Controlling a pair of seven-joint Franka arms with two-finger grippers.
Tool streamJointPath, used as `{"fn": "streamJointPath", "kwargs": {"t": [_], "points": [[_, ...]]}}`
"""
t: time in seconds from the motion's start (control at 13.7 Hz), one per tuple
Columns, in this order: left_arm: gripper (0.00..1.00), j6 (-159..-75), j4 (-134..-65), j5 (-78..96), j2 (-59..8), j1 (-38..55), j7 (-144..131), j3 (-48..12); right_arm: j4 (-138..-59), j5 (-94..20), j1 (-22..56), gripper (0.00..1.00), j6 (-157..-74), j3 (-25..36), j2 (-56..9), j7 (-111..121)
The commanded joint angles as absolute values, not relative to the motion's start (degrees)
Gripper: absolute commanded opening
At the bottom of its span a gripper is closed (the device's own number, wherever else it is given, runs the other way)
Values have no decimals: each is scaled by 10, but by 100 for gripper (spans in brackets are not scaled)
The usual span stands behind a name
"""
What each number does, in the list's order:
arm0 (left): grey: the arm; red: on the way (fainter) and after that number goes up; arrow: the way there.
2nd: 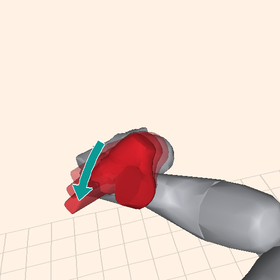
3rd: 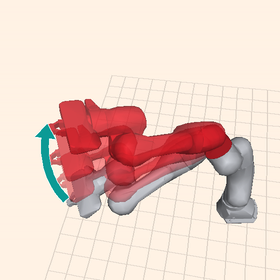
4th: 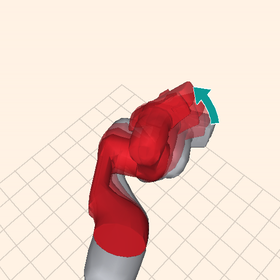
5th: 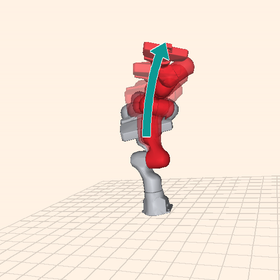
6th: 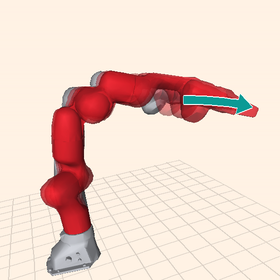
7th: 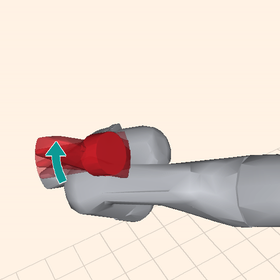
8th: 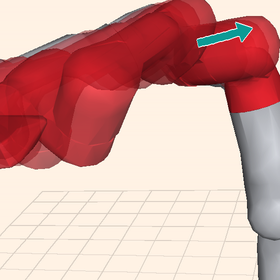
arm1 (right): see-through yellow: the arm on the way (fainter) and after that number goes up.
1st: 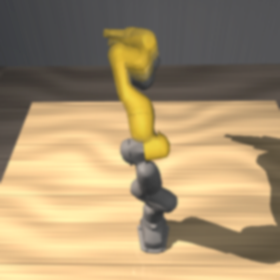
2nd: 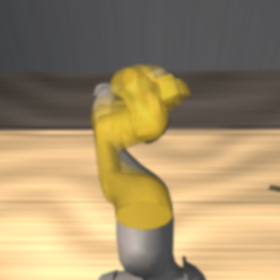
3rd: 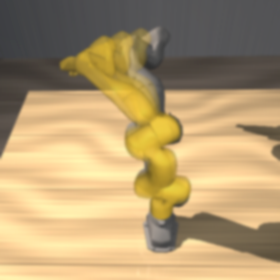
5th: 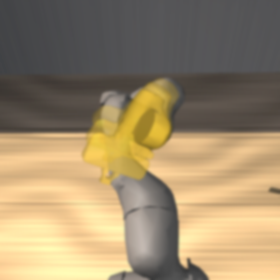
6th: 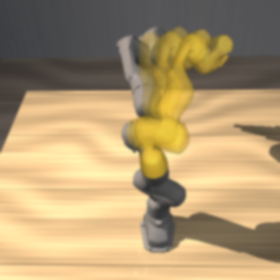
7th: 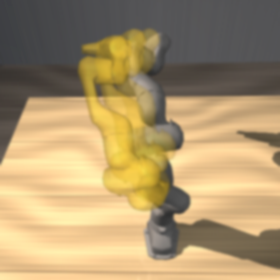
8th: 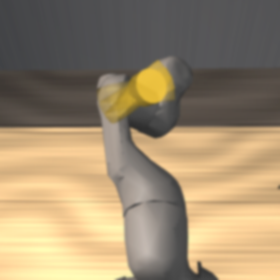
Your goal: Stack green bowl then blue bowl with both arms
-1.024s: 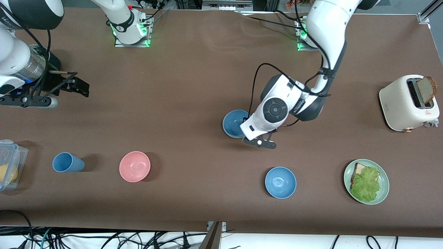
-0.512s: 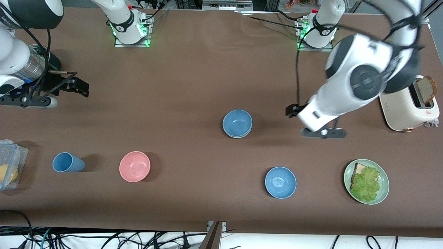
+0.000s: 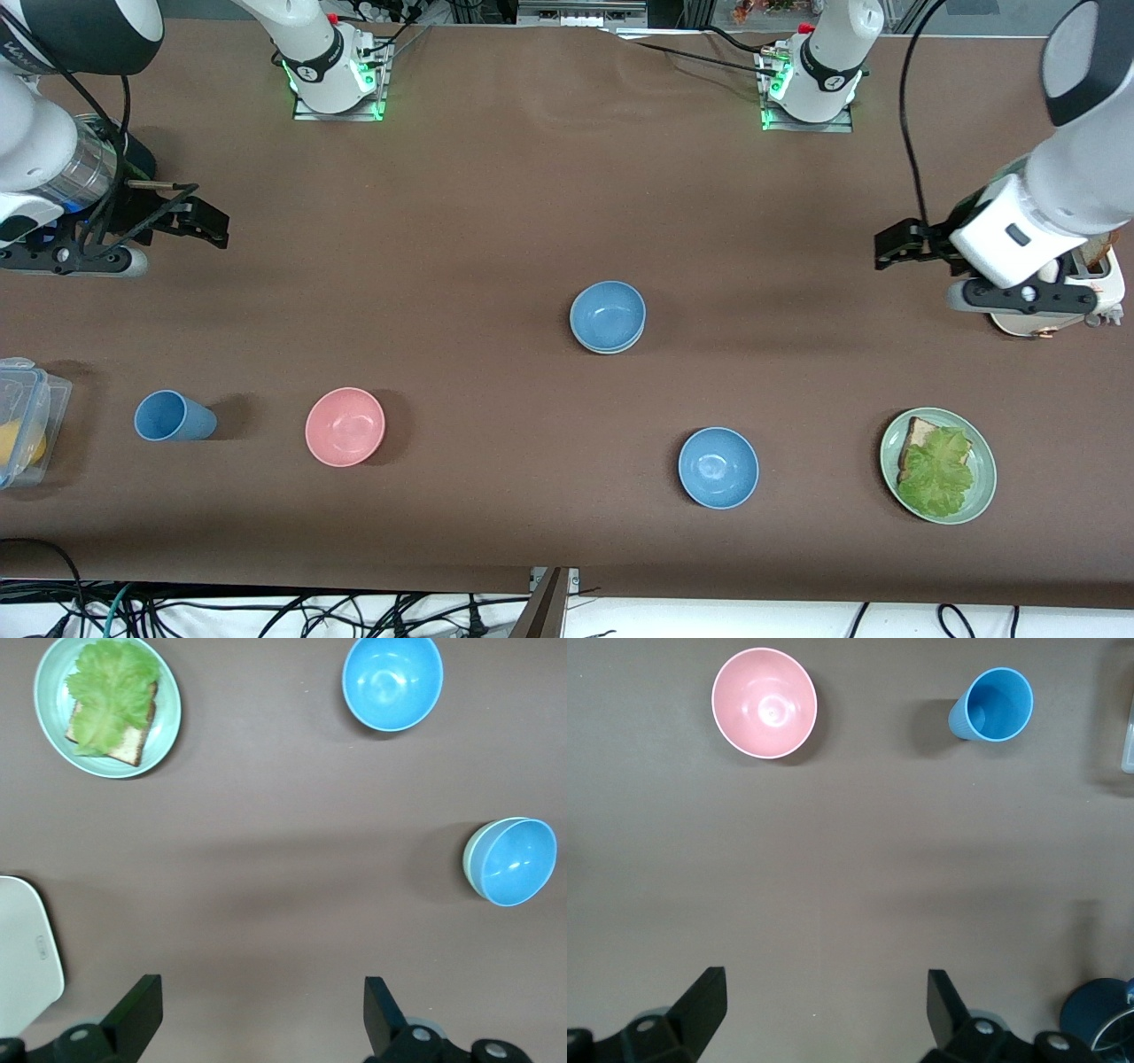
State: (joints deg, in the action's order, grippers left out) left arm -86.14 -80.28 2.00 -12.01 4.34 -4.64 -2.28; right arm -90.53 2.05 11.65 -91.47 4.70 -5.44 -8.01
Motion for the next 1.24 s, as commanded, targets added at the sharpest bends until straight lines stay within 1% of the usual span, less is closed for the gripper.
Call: {"fn": "streamJointPath", "kwargs": {"t": [0.0,0.07,0.15,0.44,1.17], "points": [[100,-958,-972,11,-5,19,-26,-31,-897,15,117,100,-904,47,-54,-81],[100,-961,-991,11,5,19,-24,-25,-898,15,117,100,-904,47,-54,-81],[100,-962,-991,11,7,20,-26,-22,-899,14,117,100,-904,47,-54,-81],[100,-941,-984,4,1,19,-18,-25,-901,0,116,100,-904,47,-54,-80],[100,-934,-975,4,-9,8,-19,-22,-901,-11,115,100,-904,55,-54,-78]]}}
